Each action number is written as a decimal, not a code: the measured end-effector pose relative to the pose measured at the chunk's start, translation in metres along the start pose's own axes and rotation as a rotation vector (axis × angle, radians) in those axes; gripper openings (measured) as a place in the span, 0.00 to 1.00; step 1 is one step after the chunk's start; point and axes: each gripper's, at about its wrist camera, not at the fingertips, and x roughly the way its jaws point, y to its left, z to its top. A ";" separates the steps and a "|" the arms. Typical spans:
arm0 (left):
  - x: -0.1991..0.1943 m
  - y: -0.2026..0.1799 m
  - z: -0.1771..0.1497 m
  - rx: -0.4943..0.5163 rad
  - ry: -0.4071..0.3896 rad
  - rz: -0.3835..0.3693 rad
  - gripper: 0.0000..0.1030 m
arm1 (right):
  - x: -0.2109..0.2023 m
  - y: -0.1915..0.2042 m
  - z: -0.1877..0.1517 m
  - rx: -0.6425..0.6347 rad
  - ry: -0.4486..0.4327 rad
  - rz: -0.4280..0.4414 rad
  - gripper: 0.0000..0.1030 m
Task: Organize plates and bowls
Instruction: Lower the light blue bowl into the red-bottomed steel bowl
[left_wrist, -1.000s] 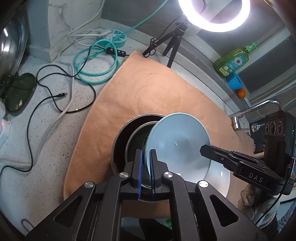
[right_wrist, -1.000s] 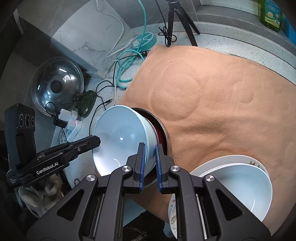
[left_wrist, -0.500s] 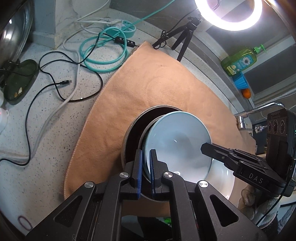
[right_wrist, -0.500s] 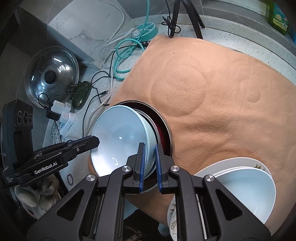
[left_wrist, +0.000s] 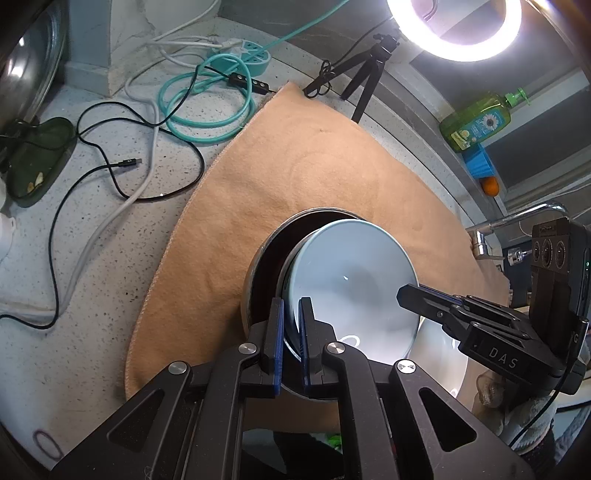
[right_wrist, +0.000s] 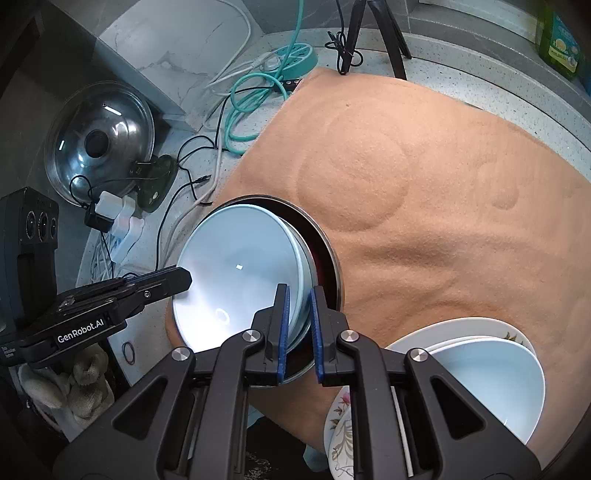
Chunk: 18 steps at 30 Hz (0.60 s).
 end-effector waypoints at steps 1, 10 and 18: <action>-0.001 0.000 -0.001 -0.003 -0.002 -0.003 0.06 | -0.001 0.001 -0.001 -0.001 -0.003 0.000 0.11; -0.013 0.011 -0.003 -0.039 -0.040 -0.035 0.07 | -0.012 -0.005 -0.005 0.011 -0.042 0.026 0.21; -0.022 0.031 -0.008 -0.128 -0.080 -0.092 0.07 | -0.025 -0.022 -0.010 0.077 -0.084 0.065 0.22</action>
